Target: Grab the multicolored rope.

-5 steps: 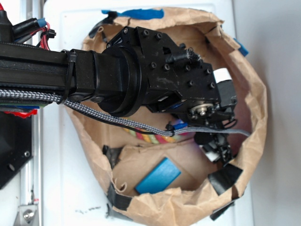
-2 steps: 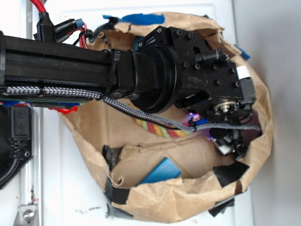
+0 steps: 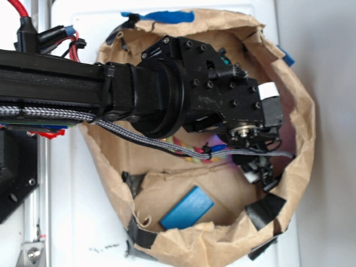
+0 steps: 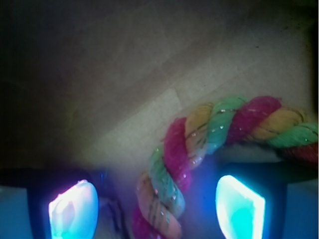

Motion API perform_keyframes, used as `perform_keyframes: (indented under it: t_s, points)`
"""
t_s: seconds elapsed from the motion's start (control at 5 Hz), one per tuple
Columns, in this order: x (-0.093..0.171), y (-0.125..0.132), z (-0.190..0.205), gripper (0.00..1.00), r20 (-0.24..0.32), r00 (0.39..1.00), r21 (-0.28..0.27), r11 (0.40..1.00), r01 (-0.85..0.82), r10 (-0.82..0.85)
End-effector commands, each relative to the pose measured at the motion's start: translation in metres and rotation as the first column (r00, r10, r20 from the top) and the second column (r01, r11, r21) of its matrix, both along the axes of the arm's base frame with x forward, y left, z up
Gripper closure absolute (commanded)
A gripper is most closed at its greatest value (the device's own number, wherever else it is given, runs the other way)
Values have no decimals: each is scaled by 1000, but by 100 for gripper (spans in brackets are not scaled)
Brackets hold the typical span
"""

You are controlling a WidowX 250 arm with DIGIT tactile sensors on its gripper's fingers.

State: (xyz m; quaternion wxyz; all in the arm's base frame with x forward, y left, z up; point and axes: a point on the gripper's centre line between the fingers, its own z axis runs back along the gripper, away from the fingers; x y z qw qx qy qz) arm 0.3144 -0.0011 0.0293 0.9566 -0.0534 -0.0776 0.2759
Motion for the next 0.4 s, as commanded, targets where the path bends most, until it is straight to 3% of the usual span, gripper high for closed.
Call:
perform_keyframes:
  t_s: [0.0, 0.2]
  points:
    - [8, -2, 2, 0, 5, 1000, 14, 1000, 22, -22]
    - [11, -6, -2, 0, -3, 1000, 13, 1000, 28, -28]
